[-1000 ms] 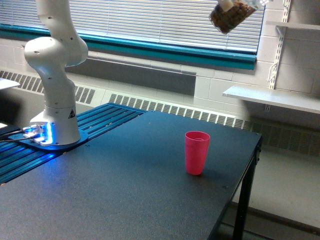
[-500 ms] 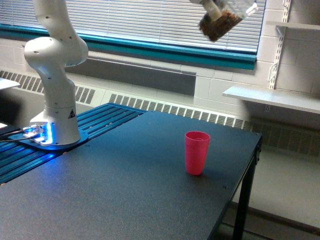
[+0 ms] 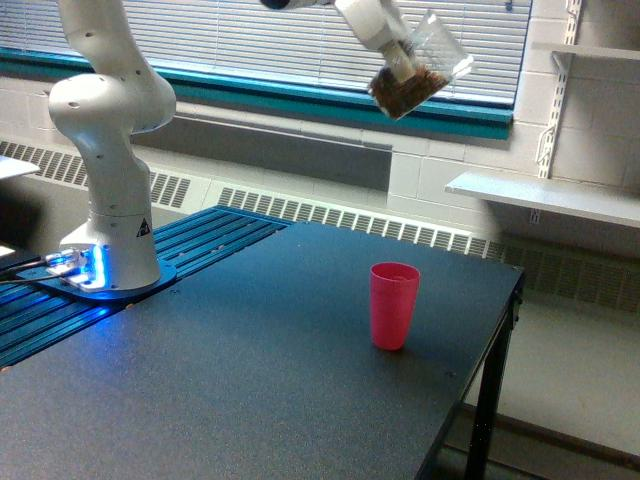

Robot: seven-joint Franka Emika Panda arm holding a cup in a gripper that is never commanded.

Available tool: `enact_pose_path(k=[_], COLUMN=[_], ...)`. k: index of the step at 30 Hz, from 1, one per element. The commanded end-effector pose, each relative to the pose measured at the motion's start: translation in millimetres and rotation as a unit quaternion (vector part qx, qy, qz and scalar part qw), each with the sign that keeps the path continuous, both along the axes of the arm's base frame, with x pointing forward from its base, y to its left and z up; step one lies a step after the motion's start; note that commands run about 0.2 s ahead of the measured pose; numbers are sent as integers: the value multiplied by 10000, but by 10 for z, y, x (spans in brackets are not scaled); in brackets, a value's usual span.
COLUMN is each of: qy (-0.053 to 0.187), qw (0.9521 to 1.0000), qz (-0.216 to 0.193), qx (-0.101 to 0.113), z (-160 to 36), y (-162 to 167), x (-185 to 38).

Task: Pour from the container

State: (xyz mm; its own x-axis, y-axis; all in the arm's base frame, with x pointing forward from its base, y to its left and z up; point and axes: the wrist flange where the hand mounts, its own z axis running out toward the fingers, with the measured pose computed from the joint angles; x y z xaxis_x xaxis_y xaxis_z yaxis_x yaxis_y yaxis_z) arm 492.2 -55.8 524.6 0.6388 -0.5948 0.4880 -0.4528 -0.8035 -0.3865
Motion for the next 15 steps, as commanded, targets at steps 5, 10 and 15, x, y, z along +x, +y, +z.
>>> enact_pose_path(k=[5,10,15], qy=[234,425,576], qw=[9972,9956,9937], qz=[619,740,848], qx=[-358,-375,-458], z=[-412,-634,-840], y=[156,203,250], x=[-245,-324,-384])
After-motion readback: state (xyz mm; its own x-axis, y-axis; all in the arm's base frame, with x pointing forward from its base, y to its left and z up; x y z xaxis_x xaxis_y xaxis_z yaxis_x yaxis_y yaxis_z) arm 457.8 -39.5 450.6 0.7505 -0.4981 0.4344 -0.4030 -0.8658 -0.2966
